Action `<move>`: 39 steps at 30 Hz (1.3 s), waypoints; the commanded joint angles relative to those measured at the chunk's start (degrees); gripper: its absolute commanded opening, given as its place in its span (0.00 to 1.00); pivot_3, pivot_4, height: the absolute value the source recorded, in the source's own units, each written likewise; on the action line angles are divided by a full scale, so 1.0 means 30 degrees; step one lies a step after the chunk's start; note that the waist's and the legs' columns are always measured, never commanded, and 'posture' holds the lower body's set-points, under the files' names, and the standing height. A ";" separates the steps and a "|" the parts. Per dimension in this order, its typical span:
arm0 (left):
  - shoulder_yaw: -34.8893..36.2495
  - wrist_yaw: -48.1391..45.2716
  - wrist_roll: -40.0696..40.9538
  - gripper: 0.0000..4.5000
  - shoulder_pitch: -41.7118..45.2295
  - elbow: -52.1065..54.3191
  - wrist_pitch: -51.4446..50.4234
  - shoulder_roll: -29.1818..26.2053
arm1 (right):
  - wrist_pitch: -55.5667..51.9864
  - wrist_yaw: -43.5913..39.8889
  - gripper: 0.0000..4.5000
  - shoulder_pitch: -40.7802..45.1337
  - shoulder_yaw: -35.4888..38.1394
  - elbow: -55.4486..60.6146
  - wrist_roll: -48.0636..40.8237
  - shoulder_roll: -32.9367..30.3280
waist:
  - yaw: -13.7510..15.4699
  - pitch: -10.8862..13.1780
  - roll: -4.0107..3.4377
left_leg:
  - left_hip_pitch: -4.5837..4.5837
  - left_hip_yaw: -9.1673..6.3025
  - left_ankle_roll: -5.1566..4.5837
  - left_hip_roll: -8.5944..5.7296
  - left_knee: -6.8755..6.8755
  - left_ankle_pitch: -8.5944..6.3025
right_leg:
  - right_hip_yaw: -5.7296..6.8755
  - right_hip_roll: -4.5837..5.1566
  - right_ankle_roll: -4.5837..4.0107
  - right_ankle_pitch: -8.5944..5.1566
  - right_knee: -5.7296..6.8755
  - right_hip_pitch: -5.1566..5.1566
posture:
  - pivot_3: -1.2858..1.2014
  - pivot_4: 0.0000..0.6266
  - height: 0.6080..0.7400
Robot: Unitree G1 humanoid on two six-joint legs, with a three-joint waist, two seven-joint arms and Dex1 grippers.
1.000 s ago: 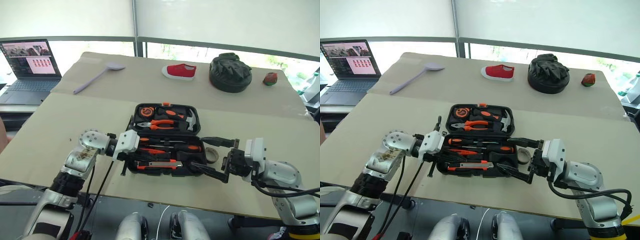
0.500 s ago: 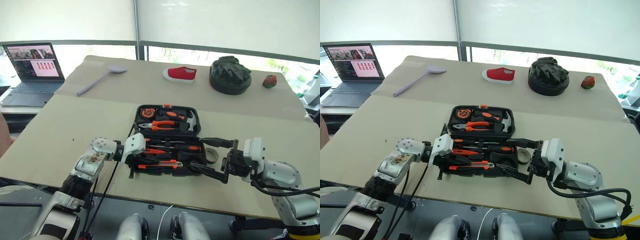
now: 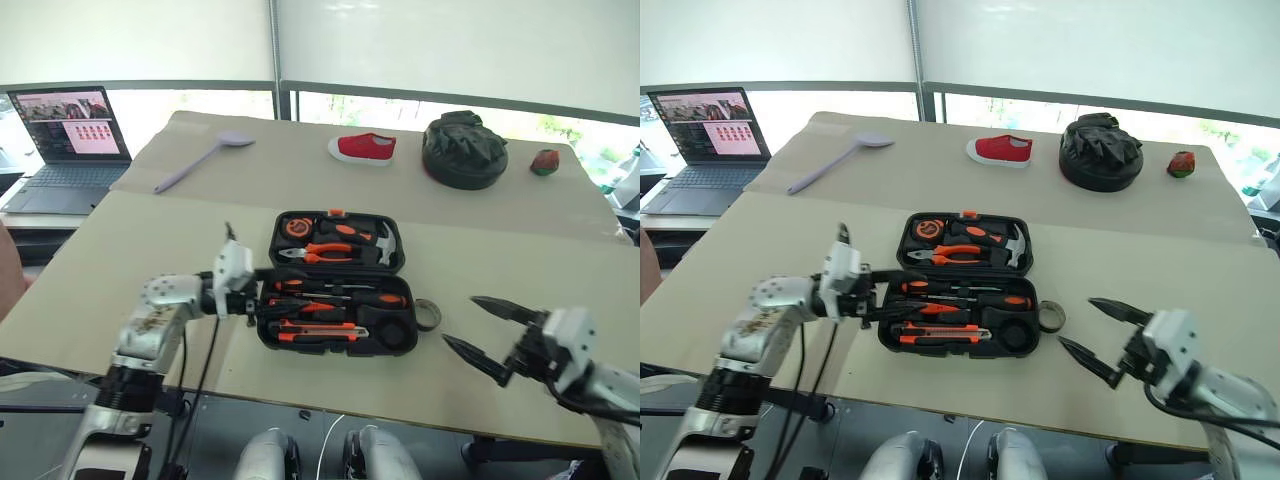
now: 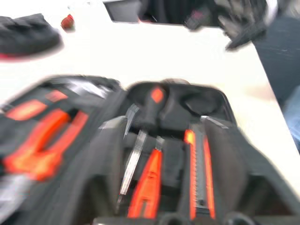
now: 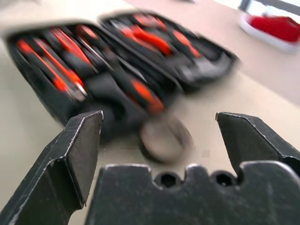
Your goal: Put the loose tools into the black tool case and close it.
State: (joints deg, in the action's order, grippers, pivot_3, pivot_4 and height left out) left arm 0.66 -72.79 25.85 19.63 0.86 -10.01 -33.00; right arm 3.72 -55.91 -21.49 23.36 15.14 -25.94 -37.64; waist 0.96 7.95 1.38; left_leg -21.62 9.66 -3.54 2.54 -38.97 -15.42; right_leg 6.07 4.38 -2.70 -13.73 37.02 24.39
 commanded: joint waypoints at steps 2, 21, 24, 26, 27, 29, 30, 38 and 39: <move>0.2036 -0.1810 0.0860 0.99 -0.1222 -0.1081 0.1709 -0.1570 | 0.2746 -0.0996 1.00 -0.1667 0.1486 -0.1264 0.0813 -0.0118 | -0.0118 0.0015 -0.0010 | 0.0045 -0.0004 0.0000 0.0002 0.0013 -0.0008 | -0.0006 -0.0002 0.0000 -0.0001 0.0003 -0.0014 | 0.52 0.24 1.00; 0.0312 -0.3115 0.1452 0.99 -0.0856 0.0554 0.1567 -0.1011 | -0.4084 -0.4955 1.00 1.0655 -0.8787 -0.2112 0.4863 -0.6797 | -0.0027 0.0091 -0.0053 | -0.0194 0.0000 0.0142 -0.0004 0.0001 0.0063 | 0.0027 0.0000 -0.0079 0.0035 -0.0004 0.0201 | 0.52 0.24 1.00; 0.0116 -0.3004 0.1510 0.99 -0.0845 0.0808 0.1491 -0.1043 | -0.4088 -0.5441 1.00 1.1091 -0.9481 -0.3095 0.5609 -0.7123 | -0.0047 0.0094 -0.0047 | -0.0234 0.0006 0.0145 -0.0013 -0.0014 0.0069 | 0.0028 -0.0001 -0.0121 0.0061 -0.0003 0.0226 | 0.52 0.24 1.00; 0.0090 -0.2865 0.1581 0.99 -0.0904 0.0981 0.1415 -0.1045 | -0.3779 -0.5306 1.00 1.1725 -0.9887 -0.3869 0.6061 -0.6826 | -0.0083 0.0096 -0.0044 | -0.0238 0.0012 0.0141 -0.0015 -0.0027 0.0067 | 0.0026 0.0002 -0.0086 0.0047 -0.0005 0.0225 | 0.52 0.24 1.00; 0.0100 -0.2786 0.1599 0.99 -0.0955 0.1022 0.1394 -0.1029 | -0.3511 -0.5267 1.00 1.2030 -1.0093 -0.4204 0.6186 -0.6561 | -0.0103 0.0097 -0.0043 | -0.0231 0.0013 0.0140 -0.0015 -0.0034 0.0066 | 0.0025 0.0002 -0.0015 0.0010 -0.0007 0.0216 | 0.52 0.24 1.00; 0.0100 -0.2697 0.1558 1.00 -0.1191 0.1035 0.1471 -0.1008 | -0.2526 -0.5112 0.94 1.2300 -1.0596 -0.4925 0.6658 -0.5968 | -0.0180 0.0103 -0.0033 | -0.0229 0.0016 0.0140 -0.0014 -0.0045 0.0066 | 0.0019 0.0000 0.0019 -0.0003 -0.0004 0.0219 | 0.52 0.24 1.00; 0.0086 -0.2722 0.1511 1.00 -0.1292 0.0985 0.1576 -0.1017 | -0.2094 -0.5301 0.88 1.2217 -1.0848 -0.5084 0.6815 -0.5863 | -0.0187 0.0109 -0.0022 | -0.0211 0.0015 0.0145 -0.0010 -0.0043 0.0068 | 0.0018 0.0000 0.0024 -0.0001 0.0007 0.0210 | 0.52 0.24 1.00; 0.0119 -0.2710 0.1367 1.00 -0.1286 0.0746 0.1806 -0.1001 | -0.0782 -0.5127 0.31 1.2660 -1.0728 -0.6012 0.7243 -0.5206 | -0.0214 0.0114 -0.0012 | -0.0153 0.0010 0.0198 0.0006 -0.0041 0.0102 | 0.0007 -0.0006 0.0020 0.0029 0.0047 0.0181 | 0.52 0.24 1.00; 0.0109 -0.2708 0.1349 1.00 -0.1269 0.0721 0.1833 -0.0971 | -0.0686 -0.5246 0.22 1.2698 -1.0541 -0.6094 0.7152 -0.5328 | -0.0218 0.0114 -0.0012 | -0.0151 0.0010 0.0197 0.0006 -0.0042 0.0102 | 0.0004 -0.0006 0.0020 0.0033 0.0047 0.0179 | 0.52 0.24 1.00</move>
State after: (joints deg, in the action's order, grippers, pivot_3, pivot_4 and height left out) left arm 0.58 -81.07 29.46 15.15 2.29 -5.51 -35.99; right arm 0.52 -72.05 15.49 -9.53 -2.70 -4.64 -53.15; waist 0.30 8.29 1.35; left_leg -22.07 9.70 -2.95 2.55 -39.10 -15.11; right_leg 6.08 4.36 -2.64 -13.62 37.16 24.93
